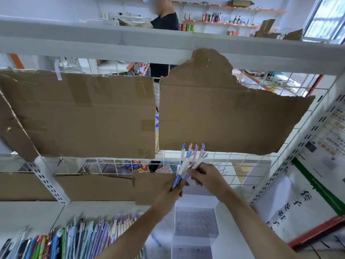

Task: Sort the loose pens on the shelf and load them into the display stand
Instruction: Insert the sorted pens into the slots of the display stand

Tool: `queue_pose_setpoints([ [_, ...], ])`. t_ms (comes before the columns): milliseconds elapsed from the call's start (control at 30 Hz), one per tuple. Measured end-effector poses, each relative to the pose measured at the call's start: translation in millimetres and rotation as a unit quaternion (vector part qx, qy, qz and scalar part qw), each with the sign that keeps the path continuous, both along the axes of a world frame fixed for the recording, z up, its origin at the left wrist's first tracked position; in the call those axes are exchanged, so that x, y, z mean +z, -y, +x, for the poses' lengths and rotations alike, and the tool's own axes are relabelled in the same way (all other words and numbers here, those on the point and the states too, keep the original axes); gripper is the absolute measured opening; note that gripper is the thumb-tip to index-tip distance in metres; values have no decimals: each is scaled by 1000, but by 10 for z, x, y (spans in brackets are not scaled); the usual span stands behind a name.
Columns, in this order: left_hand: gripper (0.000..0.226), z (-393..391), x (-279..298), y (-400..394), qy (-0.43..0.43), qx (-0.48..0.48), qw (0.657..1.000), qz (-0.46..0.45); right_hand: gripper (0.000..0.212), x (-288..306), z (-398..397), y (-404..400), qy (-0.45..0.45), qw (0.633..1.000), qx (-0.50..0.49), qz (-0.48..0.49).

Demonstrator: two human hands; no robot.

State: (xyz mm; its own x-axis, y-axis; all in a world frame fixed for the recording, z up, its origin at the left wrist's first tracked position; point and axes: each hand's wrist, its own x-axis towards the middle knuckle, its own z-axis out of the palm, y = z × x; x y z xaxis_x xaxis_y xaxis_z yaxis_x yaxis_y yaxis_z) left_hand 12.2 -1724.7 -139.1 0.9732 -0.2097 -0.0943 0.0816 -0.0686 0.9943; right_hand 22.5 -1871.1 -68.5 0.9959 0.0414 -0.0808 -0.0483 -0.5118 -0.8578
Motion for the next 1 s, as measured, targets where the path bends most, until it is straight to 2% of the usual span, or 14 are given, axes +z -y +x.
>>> queue_pose_setpoints([
  [100, 35, 55, 53, -75, -1, 56, 998, 38, 23, 139, 67, 173, 54, 996, -67, -2],
  [200, 54, 98, 26, -185, 47, 92, 994, 39, 21, 222, 180, 364, 104, 983, -103, -113],
  [300, 50, 89, 59, -228, 35, 121, 991, 39, 20, 163, 297, 433, 86, 973, -89, -195],
  [433, 28, 64, 50, -228, -28, 120, 992, -28, 19, 68, 435, 409, 65, 974, -81, -202],
  [567, 32, -2, 91, -241, -36, 99, 992, -72, 17, 92, 499, 354, 61, 971, -56, -222],
  [667, 51, -30, 111, -260, -18, 103, 994, -45, 15, 8, 469, 310, 46, 968, -37, -244],
  [800, 36, -18, 100, -255, 5, 122, 992, -17, 19, -168, 443, 290, 18, 971, -42, -234],
  [1000, 24, -13, 61, -211, -4, 115, 993, -32, 14, -197, 408, 297, 7, 974, -54, -221],
])
